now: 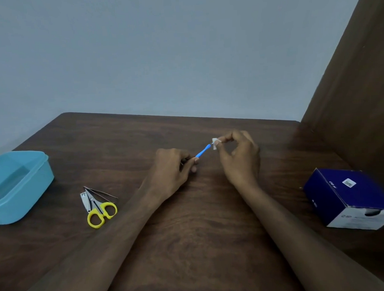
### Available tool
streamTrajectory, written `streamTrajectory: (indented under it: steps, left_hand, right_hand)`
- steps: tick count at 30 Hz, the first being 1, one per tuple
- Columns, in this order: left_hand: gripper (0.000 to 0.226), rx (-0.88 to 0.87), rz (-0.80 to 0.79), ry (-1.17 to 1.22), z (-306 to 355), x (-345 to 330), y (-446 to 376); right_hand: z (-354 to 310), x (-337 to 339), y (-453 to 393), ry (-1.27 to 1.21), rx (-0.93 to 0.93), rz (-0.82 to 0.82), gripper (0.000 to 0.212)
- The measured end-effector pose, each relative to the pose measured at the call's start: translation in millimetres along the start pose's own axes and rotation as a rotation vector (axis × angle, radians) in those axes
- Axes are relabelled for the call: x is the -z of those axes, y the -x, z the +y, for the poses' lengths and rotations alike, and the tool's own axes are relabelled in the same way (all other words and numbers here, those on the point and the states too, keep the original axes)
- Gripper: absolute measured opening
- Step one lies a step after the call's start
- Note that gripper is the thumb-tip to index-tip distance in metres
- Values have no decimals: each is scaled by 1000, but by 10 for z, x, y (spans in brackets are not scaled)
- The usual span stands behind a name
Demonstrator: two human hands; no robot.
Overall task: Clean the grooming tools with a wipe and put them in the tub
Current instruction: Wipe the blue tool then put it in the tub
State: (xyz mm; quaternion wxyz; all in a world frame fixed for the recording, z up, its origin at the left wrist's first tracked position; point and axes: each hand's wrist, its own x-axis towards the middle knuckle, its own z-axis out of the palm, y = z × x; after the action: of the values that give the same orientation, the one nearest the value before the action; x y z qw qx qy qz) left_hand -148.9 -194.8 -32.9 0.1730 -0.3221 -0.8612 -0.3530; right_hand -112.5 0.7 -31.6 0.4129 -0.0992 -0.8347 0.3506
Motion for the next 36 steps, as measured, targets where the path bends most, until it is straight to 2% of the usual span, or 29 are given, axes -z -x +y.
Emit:
streamTrajectory:
  steps: [3, 6, 8, 11, 14, 19, 21, 23, 29, 33, 36]
  left_hand:
    - [23, 17, 11, 1, -20, -11, -3]
    - [22, 34, -4, 10, -26, -14, -7]
    - [22, 21, -7, 10, -21, -10, -4]
    - [21, 23, 2, 7, -19, -8, 3]
    - [23, 42, 12, 13, -19, -3, -4]
    - [23, 40, 28, -10, -20, -4, -8]
    - [21, 33, 38, -29, -35, -6, -18]
    - [20, 44, 35, -29, -45, -5, -19]
    - [13, 43, 42, -58, -42, -15, -21]
    - [8, 44, 30, -38, -23, 10, -16]
    - [7, 67, 44, 2, -27, -2, -10]
  right_hand:
    - [9, 35, -9, 23, -17, 69, 23]
    - [-77, 16, 48, -122, 109, -82, 20]
    - [-87, -6, 72, -99, 138, -153, 19]
    - [-15, 16, 21, 49, 29, -28, 20]
    - [-3, 46, -5, 53, -23, 77, 22]
    - [-108, 37, 86, -41, 252, -118, 11]
    - [-112, 46, 104, 32, 369, -228, 3]
    - [-117, 39, 120, 143, 438, -278, 8]
    - [-100, 125, 42, 257, 345, -133, 14]
    - [-133, 76, 142, 263, 535, -294, 18]
    - [-144, 84, 104, 308, 502, -265, 18]
